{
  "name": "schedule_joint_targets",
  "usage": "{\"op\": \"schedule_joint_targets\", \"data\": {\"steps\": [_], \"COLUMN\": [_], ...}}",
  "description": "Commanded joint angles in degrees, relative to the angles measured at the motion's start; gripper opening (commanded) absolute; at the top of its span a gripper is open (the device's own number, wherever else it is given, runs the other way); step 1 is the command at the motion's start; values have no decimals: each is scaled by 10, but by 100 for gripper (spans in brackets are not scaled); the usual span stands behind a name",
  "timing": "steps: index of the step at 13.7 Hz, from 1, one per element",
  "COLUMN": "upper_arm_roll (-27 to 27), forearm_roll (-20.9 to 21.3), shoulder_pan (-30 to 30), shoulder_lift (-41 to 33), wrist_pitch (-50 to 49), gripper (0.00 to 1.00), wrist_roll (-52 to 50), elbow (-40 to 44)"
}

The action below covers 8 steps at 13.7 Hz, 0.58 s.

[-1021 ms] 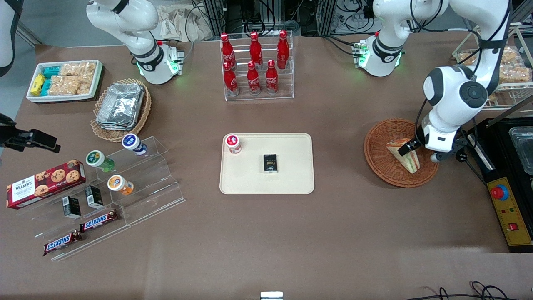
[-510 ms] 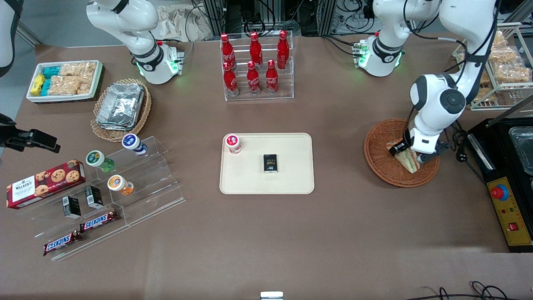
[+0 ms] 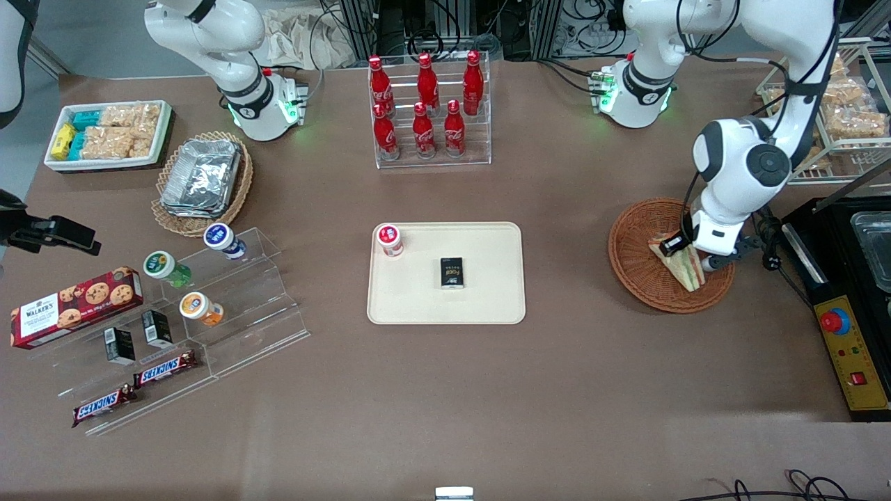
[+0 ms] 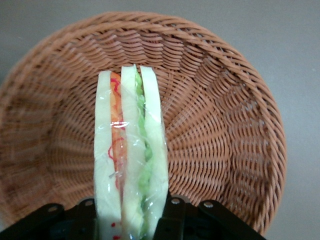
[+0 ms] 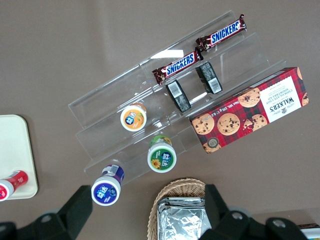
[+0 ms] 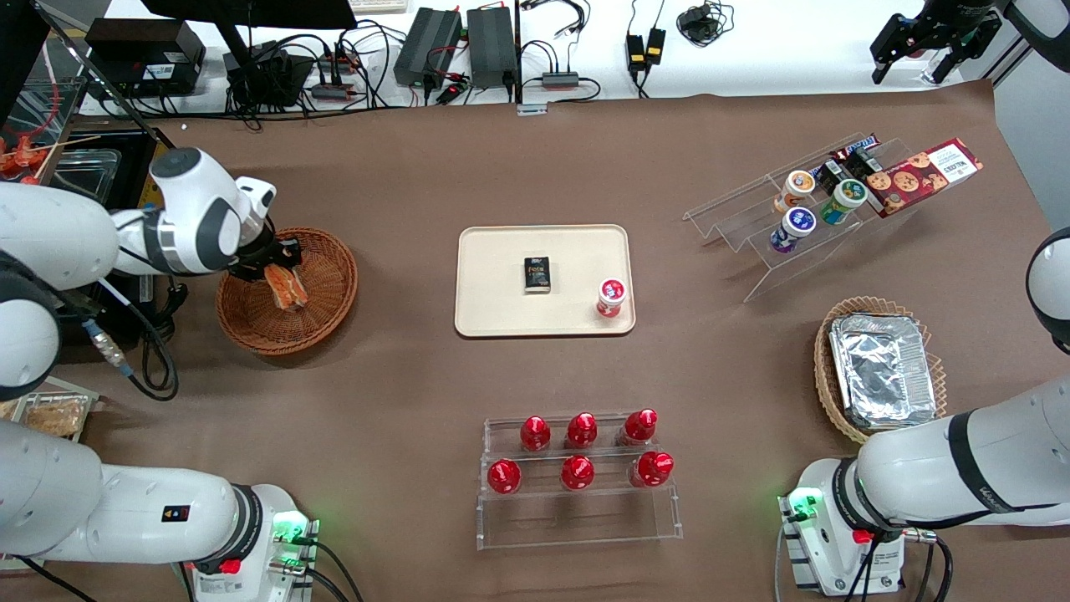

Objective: Place sandwich from basket to tray
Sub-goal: 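Lower the left gripper around the sandwich and close on it, then lift the sandwich up out of the basket with the left gripper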

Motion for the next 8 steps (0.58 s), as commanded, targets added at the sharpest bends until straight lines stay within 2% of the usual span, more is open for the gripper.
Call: {"op": "schedule_joint_targets", "data": {"steps": [1,3,6,8], "upper_arm_roll": [0,1,-5,-23], "forearm_roll": [0,0,6,5], "shoulder_pan": [21,22,14,-2], "shoulder_lift": [-51,-84,-69,-60], "wrist_pitch": [-98,-183,-408,-482], "gripper": [0,0,0,0], "wrist_roll": [71,103,122,145], "elbow": [46,87,250,324]}}
